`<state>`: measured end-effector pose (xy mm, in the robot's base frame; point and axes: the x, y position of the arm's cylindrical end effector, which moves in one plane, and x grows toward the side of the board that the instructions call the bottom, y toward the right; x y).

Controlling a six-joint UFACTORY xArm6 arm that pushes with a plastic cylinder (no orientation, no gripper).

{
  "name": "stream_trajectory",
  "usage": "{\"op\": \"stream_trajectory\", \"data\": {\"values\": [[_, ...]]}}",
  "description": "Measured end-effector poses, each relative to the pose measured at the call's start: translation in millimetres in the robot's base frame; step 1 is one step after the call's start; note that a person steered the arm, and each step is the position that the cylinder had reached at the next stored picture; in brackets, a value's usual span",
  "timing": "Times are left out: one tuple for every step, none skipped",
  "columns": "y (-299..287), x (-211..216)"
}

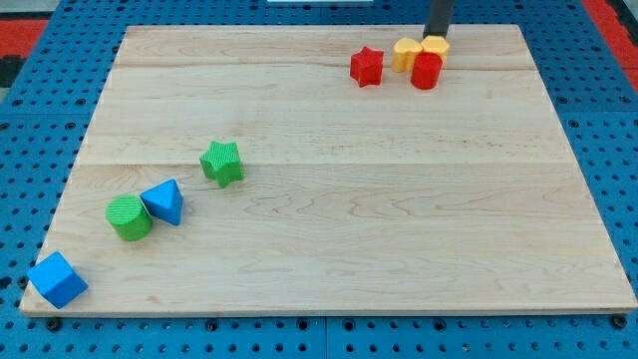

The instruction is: Point your arm to the blue cube

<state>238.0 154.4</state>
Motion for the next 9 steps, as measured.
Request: {"op": "stream_trajectory", "data": {"values": [[9,-3],[69,18],[71,102],[54,224],[-67,380],[-67,380],[-126,381],[-249,381],[-304,381]]}}
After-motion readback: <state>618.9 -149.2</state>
